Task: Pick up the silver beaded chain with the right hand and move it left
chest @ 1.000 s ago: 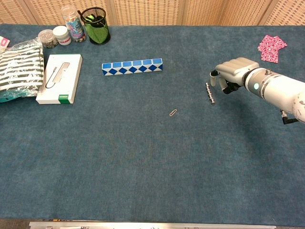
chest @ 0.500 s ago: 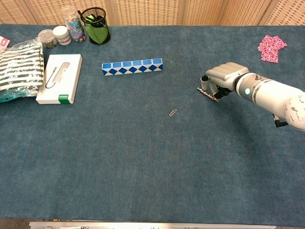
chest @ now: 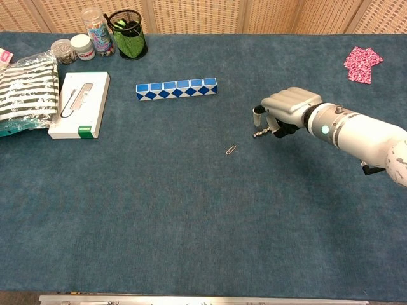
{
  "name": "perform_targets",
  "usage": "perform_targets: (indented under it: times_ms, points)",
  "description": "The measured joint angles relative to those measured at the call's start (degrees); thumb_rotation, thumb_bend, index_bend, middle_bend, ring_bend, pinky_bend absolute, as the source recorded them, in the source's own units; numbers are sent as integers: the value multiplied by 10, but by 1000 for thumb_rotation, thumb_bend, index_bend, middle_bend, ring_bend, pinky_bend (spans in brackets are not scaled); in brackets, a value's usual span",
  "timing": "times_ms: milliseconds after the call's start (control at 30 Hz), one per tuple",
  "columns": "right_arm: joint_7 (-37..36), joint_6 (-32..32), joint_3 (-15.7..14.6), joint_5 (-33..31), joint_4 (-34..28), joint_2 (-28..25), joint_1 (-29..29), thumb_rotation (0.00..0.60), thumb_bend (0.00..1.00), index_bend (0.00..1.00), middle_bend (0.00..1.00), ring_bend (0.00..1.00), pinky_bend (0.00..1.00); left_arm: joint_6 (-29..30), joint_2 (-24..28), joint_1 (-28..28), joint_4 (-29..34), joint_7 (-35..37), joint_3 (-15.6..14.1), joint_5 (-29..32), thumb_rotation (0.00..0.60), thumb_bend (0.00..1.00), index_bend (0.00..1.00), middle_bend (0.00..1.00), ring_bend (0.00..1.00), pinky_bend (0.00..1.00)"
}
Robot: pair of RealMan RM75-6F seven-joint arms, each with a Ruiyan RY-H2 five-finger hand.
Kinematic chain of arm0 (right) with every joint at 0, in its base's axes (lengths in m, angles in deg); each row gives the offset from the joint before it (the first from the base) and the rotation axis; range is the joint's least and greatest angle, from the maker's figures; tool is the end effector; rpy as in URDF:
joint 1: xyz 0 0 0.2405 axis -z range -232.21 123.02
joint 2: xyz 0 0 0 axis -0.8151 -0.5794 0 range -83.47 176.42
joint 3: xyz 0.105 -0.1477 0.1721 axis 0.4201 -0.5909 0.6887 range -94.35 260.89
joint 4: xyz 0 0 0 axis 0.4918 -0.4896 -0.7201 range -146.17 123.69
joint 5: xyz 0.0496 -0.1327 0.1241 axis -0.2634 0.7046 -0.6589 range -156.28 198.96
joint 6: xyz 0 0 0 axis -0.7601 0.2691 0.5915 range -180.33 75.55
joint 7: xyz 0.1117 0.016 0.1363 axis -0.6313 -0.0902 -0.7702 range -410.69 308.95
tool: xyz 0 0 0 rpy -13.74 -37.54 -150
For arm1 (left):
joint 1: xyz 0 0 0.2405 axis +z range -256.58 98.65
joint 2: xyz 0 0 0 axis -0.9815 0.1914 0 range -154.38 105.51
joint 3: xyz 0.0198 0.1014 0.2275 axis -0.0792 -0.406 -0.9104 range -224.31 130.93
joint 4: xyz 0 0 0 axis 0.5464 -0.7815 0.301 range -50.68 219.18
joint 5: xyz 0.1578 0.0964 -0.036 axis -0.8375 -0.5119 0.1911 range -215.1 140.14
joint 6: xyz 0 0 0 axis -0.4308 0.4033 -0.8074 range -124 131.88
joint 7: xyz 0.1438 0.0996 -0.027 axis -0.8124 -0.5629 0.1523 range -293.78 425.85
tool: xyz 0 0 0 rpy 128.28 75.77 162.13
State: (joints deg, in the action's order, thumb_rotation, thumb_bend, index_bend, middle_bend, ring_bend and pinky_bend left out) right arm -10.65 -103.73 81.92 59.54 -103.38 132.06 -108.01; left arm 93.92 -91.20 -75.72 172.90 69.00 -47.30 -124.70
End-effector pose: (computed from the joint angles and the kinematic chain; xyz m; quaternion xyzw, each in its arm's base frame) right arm -0.1575 -0.3435 -0.0365 0.8229 -0.3583 0.1733 0.4055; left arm -0.3259 0.1565 0.1695 -0.5604 -0.4254 -0.3679 0.6080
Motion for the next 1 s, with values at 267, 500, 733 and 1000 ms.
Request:
perform_targets:
  times_ms: [267, 500, 733, 1000]
  points:
    - [-36, -79, 3, 108, -15, -5, 38, 600, 152, 335, 783, 820, 1000, 1, 0, 1, -1, 3, -3, -5, 600, 103, 0, 58, 31, 42]
    - [-84, -117, 4, 202, -17, -13, 74, 600, 13, 337, 772, 847, 1000, 6, 0, 3, 0, 5, -5, -10, 600, 104, 0, 58, 31, 42]
    - [-102, -119, 11, 240, -30, -31, 90, 600, 22, 341, 830, 912, 1000, 13, 1, 11, -1, 7, -9, -11, 600, 104, 0, 58, 31, 42]
    - [-70, -94, 16, 239, -17, -26, 88, 600, 90, 407, 957, 1000, 1000, 23, -2, 18, -5, 9, -11, -14, 600, 104, 0, 58, 31, 42]
